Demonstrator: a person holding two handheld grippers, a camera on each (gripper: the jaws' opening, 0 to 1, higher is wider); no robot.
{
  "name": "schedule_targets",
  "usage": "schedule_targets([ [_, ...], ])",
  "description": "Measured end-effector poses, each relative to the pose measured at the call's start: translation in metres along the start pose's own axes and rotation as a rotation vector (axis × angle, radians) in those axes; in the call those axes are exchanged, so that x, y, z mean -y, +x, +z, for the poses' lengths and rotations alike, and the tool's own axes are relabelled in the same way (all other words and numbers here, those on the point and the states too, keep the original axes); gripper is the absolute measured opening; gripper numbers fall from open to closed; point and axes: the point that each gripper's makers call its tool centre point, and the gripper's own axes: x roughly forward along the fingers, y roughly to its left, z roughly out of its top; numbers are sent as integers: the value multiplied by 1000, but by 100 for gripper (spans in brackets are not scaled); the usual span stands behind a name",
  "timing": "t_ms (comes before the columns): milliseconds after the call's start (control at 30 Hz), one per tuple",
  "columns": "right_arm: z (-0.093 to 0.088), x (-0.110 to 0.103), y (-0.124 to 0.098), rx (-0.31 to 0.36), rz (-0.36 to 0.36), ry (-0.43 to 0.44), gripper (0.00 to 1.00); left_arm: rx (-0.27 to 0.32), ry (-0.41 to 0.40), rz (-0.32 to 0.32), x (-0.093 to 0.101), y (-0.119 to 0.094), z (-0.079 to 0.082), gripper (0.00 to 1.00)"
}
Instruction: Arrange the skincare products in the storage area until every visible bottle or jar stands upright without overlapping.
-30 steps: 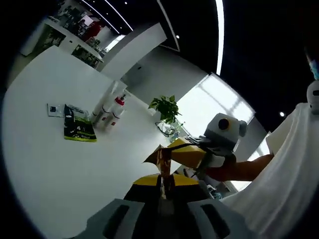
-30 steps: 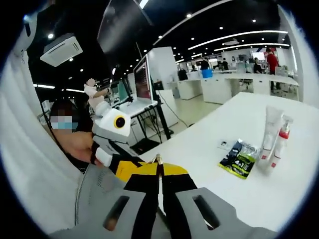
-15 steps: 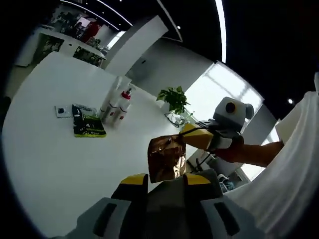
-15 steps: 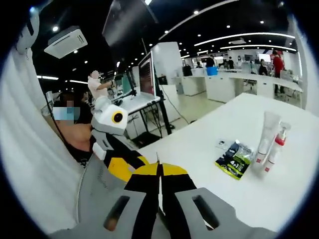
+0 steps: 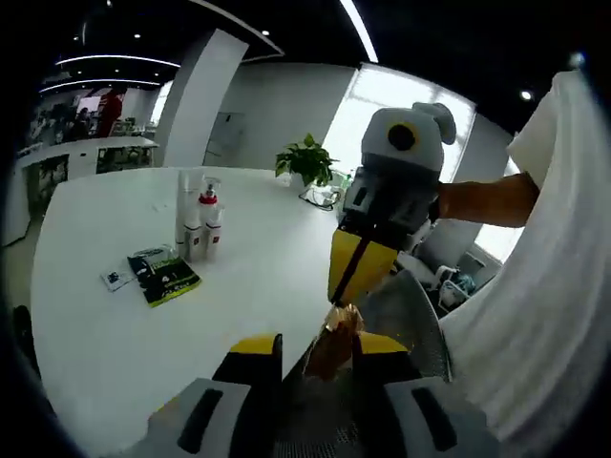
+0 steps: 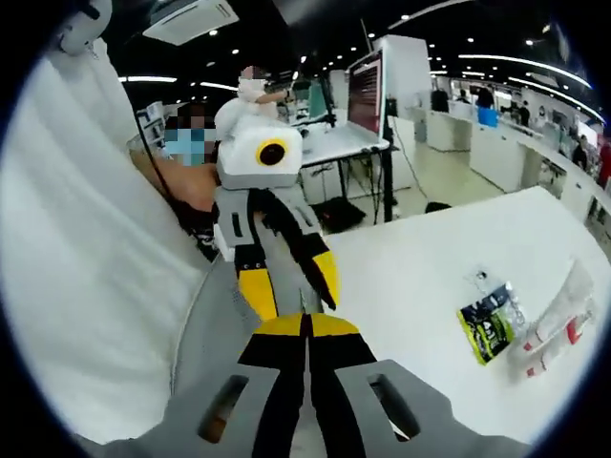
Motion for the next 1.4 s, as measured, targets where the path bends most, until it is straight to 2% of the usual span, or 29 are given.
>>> schedule_targets([
  [33,-1,-3,1,-16,20,-3,0,-23,5,-18,3,1,-6,17],
  [67,-2,-2,3,-41,23,-29,0,-16,-7,-10,2,2,-6,18],
  [133,-5,-7,5,-80,55,-37,0,-13,-59,-46,8,2,-11,17],
  [267,-4,-9,11,-95,79,-43,0,17,-119,-52,7,-1,-15,4],
  [333,-3,-5,14,-90,66,-54,0,48,-178,-73,8,-3,-14,2],
  [400,2,1,17,-59,57,-8,3,67,-225,-44,0,-6,-12,1],
  [433,8,12,18,-14,7,19,7,86,-240,-53,-1,-7,-8,1],
  [467,9,13,17,-4,8,24,9,128,-273,-67,-1,-8,0,1],
  [500,14,16,15,32,-2,70,11,190,-304,-79,-4,-13,11,1],
  [533,21,24,11,98,-37,113,12,241,-338,-86,-9,-19,18,1],
  [567,25,28,8,136,-56,127,13,273,-367,-89,-12,-23,21,1],
  [633,27,40,2,212,-102,203,23,366,-443,-118,-17,-36,30,1],
  [667,24,44,1,238,-100,312,26,419,-484,-144,-19,-43,36,1],
  [700,23,43,2,259,-76,393,26,451,-493,-161,-19,-47,39,1],
  [733,25,39,2,304,-16,508,22,481,-506,-176,-20,-52,41,1],
  [767,28,36,3,334,18,567,20,484,-506,-167,-23,-54,40,1],
  [867,43,37,4,456,65,670,10,470,-526,-164,-26,-52,33,1],
  [900,45,42,6,484,68,730,11,487,-531,-159,-28,-54,34,1],
  [967,49,42,8,511,86,770,6,518,-550,-170,-29,-58,38,1],
  [1067,43,46,18,466,86,776,4,505,-566,-150,-33,-56,36,1],
  [1200,46,49,18,463,111,790,0,505,-617,-141,-38,-55,34,2],
  [1300,48,53,17,472,103,807,0,452,-665,-139,-38,-48,29,3],
  [1400,46,55,18,461,80,792,0,382,-632,-113,-36,-40,23,3],
])
